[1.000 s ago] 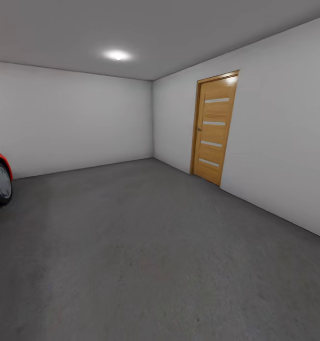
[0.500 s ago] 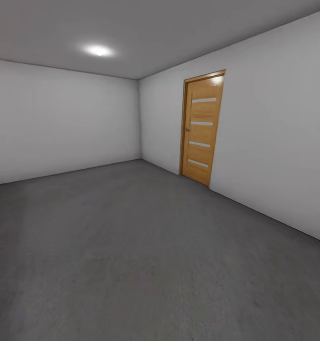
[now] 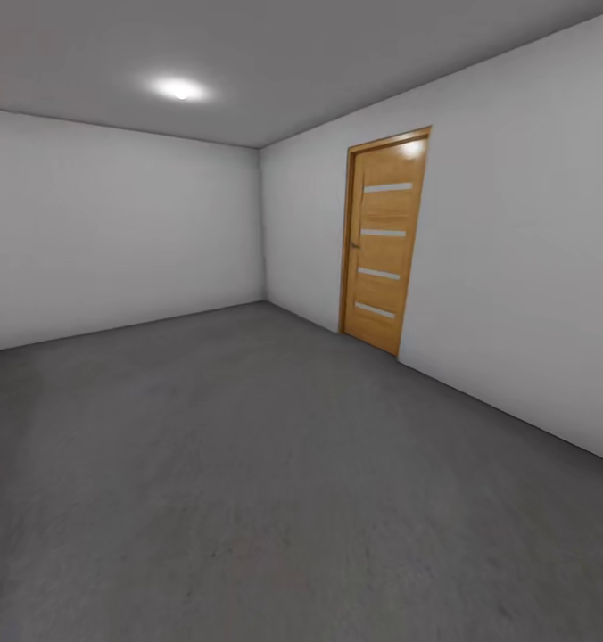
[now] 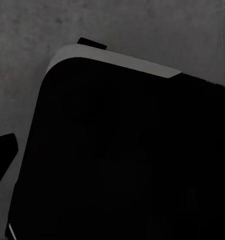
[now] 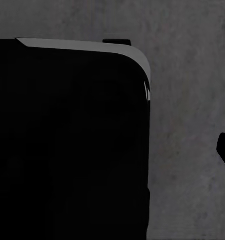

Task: Move the two storage containers from the living room to the garage. In the garage, place one container on the floor and stack the other container on top of it (either order is fine).

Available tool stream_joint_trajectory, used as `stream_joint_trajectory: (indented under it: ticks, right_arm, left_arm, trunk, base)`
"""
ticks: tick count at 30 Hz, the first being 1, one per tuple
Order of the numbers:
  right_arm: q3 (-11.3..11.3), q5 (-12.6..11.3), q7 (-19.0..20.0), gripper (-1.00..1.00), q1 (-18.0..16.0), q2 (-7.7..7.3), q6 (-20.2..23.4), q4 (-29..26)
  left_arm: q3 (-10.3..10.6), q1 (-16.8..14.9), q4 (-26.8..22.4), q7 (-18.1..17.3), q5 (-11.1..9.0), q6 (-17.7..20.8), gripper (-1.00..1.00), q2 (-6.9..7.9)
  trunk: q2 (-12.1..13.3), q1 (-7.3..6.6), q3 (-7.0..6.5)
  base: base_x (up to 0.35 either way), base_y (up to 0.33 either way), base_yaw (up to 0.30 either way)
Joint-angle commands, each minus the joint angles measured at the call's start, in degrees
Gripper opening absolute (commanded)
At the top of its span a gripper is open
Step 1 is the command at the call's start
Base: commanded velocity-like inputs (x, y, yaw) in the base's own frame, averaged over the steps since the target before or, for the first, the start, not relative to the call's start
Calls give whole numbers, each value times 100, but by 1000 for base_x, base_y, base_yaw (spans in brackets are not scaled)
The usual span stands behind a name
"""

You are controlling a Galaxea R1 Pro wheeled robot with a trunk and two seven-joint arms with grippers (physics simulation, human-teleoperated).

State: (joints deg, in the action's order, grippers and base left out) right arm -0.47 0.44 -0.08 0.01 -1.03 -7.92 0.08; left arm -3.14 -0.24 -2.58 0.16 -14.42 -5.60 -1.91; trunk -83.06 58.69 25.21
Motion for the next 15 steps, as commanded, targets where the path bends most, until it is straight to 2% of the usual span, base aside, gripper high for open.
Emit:
stream_joint_trajectory:
  ticks: [1, 15]
  right_arm:
    - [-5, 8, -1, 100, -1, -1, -22, 1]
    - [-6, 13, -1, 100, -1, -2, -24, 1]
  left_arm:
    - [-29, -3, 3, 2, -5, -17, 100, -2]
    - [-38, -3, -3, 2, -1, -20, 100, -2]
  trunk:
    - [-2, 3, 5]
    - [-2, 3, 5]
  base:
    - [325, 0, 0]
    - [325, 0, 0]
